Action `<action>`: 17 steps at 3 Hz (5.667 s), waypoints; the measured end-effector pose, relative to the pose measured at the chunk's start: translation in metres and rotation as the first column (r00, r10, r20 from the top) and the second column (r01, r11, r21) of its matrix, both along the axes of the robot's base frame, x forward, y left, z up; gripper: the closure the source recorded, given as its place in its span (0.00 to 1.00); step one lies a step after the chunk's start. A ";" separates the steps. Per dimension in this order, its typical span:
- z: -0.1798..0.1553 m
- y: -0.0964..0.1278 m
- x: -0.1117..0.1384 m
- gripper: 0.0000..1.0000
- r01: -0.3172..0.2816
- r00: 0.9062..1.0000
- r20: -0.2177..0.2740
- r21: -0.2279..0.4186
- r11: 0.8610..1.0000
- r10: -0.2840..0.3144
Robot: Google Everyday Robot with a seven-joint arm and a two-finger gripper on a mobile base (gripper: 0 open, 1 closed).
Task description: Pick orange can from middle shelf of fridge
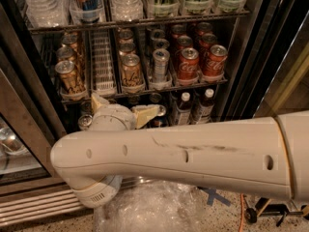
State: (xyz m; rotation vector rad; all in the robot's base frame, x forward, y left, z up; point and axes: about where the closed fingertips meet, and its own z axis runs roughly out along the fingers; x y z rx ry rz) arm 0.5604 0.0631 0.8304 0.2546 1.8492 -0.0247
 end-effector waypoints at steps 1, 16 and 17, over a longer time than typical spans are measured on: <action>0.000 0.000 0.000 0.20 0.000 1.000 0.000 0.000 1.000 0.000; 0.009 -0.018 0.025 0.53 0.062 0.997 0.038 -0.065 0.996 -0.060; 0.008 -0.009 0.033 0.38 0.032 0.999 0.037 -0.066 0.997 -0.030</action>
Offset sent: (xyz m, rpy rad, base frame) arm 0.0000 0.0000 0.0000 0.0000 0.0000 0.0000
